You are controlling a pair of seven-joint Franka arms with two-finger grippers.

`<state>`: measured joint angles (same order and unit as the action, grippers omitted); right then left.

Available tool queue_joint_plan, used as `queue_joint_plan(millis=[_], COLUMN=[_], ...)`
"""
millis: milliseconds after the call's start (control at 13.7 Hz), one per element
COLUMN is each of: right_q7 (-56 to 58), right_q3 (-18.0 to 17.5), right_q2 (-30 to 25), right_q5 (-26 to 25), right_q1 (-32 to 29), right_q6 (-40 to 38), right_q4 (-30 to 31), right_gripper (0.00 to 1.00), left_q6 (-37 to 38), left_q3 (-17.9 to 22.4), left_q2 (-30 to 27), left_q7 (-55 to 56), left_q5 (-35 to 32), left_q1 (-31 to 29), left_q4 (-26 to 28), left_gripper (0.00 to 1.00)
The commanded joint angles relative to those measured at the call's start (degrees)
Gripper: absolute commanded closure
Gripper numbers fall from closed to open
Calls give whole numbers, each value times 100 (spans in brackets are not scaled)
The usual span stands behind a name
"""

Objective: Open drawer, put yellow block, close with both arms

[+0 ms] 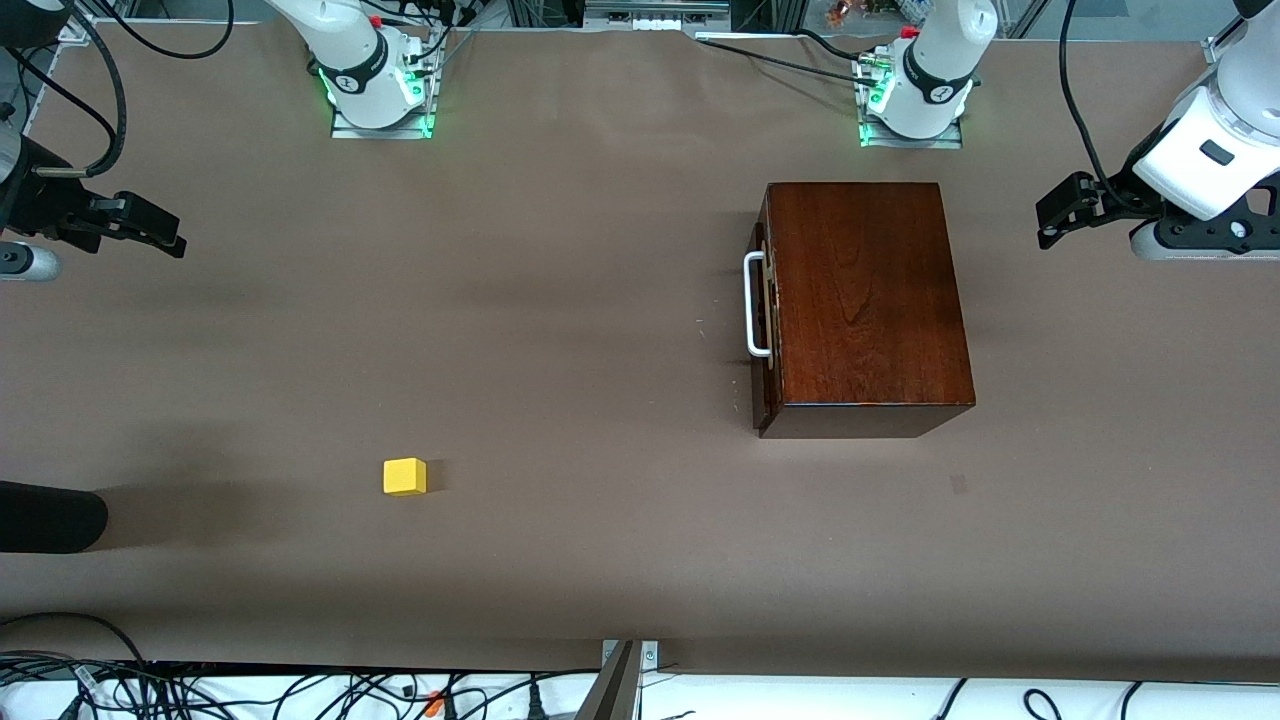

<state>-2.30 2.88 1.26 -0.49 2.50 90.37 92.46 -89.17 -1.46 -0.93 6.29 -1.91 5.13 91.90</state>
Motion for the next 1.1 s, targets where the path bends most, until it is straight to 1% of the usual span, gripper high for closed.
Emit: queue_joint_plan(millis=[0,730,876,1022], right_q7=[54,63,54,54], right_q3=[-24,-33,-33,-24], right_q2=[15,15,15,15], right_q5=[-38,-38,-38,-38], right_q1=[-21,-21,-21,-21], right_q6=[-55,-55,-55,-55], right_q4=[-62,-62,-62,-62], right_gripper=[0,0,0,0], left_q6=[137,137,137,137], left_q3=[-12,-30,-231,-599], left_q2=[49,102,189,339], left_q7=[30,65,109,196], left_q5=[-55,-38,-29,-29], left_q1=[15,58,85,85], left_q4=[-164,-164,-164,-164], left_gripper=[0,0,0,0])
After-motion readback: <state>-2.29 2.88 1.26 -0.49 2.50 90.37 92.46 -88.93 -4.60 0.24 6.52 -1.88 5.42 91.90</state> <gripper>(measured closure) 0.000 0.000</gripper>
